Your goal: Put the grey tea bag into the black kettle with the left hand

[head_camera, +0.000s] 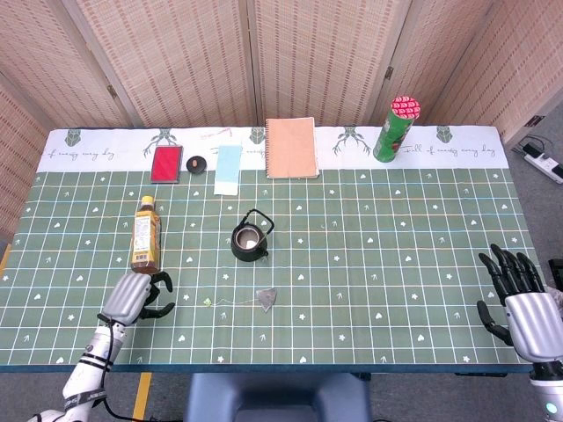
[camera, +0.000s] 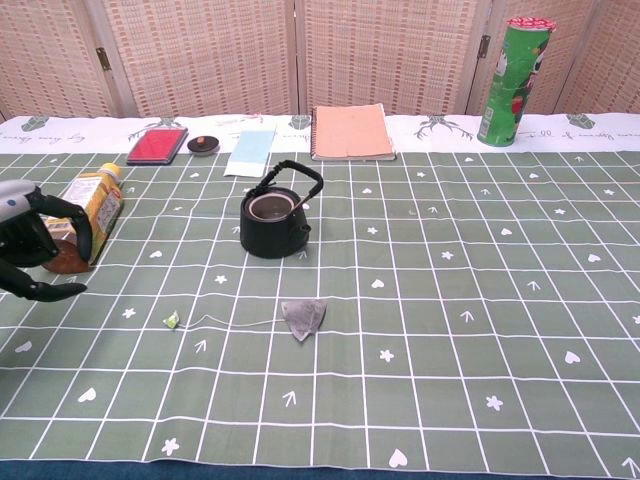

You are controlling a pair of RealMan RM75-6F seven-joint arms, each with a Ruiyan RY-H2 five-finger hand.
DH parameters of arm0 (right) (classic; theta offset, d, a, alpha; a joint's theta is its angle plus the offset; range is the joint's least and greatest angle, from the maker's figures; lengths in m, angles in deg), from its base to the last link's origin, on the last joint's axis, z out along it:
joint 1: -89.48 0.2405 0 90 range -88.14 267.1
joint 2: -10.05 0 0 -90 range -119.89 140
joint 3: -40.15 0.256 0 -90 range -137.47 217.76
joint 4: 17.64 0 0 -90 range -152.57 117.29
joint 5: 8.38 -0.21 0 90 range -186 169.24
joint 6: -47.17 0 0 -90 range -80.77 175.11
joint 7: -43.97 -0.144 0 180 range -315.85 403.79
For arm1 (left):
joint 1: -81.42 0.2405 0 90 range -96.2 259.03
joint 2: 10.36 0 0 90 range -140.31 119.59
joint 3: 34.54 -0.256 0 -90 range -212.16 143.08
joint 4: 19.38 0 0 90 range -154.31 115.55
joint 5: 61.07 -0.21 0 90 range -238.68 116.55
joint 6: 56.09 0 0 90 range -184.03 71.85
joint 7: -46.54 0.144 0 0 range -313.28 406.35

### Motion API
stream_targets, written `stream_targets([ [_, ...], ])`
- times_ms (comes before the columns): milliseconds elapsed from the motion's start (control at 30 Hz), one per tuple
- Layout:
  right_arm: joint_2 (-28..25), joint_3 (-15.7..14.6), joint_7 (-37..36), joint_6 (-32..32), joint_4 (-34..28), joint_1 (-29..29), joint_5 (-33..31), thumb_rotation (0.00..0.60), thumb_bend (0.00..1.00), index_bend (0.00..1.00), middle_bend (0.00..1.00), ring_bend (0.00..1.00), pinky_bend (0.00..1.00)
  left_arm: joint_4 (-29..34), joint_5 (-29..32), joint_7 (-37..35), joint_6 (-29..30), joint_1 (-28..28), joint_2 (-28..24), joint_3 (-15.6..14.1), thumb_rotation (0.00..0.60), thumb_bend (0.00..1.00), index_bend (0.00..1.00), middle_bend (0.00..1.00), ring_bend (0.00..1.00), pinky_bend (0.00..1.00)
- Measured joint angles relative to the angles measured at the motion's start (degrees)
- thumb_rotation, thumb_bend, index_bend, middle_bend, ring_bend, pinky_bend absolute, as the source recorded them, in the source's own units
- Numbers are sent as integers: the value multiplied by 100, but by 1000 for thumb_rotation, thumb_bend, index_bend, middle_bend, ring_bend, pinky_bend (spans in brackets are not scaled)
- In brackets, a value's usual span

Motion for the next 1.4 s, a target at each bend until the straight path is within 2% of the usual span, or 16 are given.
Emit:
stream_targets([
  [100, -11, -3, -43, 52, 16, -22, 45, 600, 478, 0, 0, 0, 0, -61, 140, 155, -102, -100, 174, 26, 600, 244, 530, 1000, 982, 949],
  [233, -17, -1, -74, 65, 33, -28, 67, 600, 478, 0, 0, 0, 0, -82, 314, 346, -184, -208, 340, 54, 600, 337, 530, 1000, 983, 949],
  [300, -19, -1, -81, 61, 35, -28, 73, 600, 477, 0, 0, 0, 0, -75, 360, 422, -203, -238, 382, 57, 600, 349, 523, 1000, 983, 949],
  [600, -29, -1, -107, 85, 44, -40, 111, 600, 478, 0, 0, 0, 0, -135, 470, 980, -118, -330, 704, -2, 600, 369, 526, 1000, 991, 964],
  [1033, -69, 2, -232, 236, 64, -103, 187, 600, 478, 0, 0, 0, 0, -116, 655, 1570, -51, -402, 1122, -169, 600, 369, 474, 1000, 991, 964],
  [1400, -86, -8, -253, 230, 77, -105, 232, 600, 478, 0, 0, 0, 0, -343, 754, 1665, -25, -485, 1429, -126, 600, 367, 468, 1000, 992, 964],
])
